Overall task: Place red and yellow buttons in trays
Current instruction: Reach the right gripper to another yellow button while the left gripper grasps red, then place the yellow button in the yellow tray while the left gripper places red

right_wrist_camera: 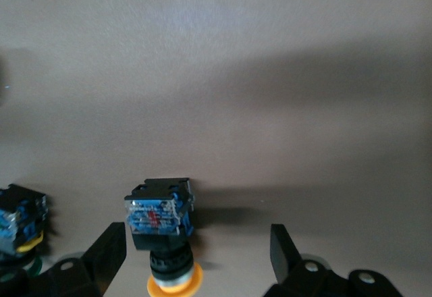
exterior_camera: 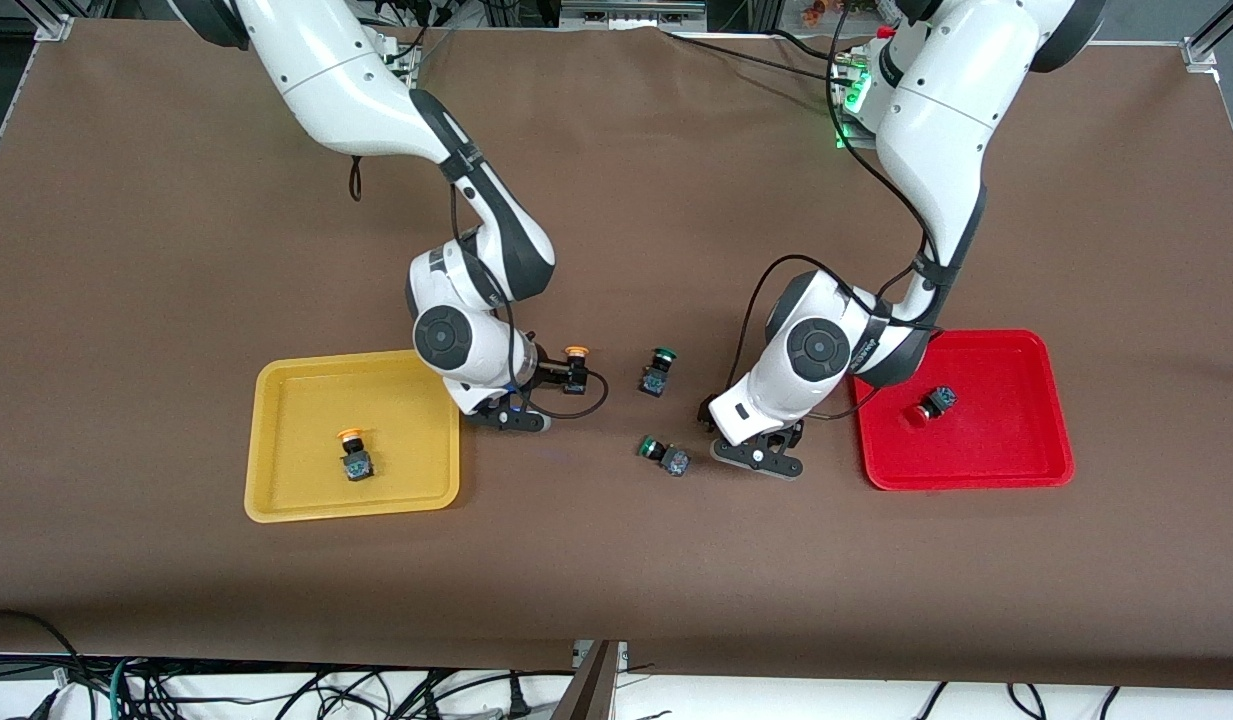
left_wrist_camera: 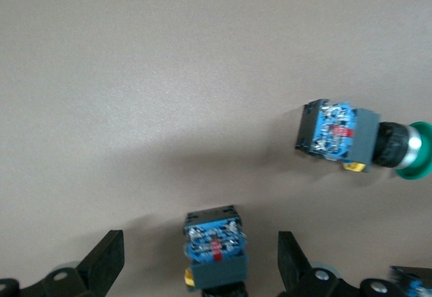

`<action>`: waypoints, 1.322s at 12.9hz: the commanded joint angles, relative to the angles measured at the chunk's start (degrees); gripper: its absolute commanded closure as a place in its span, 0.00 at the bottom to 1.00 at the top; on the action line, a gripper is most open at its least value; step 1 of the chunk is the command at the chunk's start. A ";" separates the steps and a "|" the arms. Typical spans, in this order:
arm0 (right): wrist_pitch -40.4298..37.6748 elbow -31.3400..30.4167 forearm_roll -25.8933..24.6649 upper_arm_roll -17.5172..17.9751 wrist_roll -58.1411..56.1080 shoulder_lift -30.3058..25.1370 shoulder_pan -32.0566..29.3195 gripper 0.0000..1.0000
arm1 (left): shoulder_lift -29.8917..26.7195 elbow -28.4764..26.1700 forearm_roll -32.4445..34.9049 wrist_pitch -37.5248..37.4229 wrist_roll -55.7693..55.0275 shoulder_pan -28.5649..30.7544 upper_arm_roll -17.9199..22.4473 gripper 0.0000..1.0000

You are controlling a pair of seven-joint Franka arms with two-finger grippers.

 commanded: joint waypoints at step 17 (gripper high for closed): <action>-14.43 8.15 -9.08 -9.61 -35.92 0.44 -10.25 0.49 | -11.54 0.51 6.97 -31.36 26.44 16.70 1.78 0.87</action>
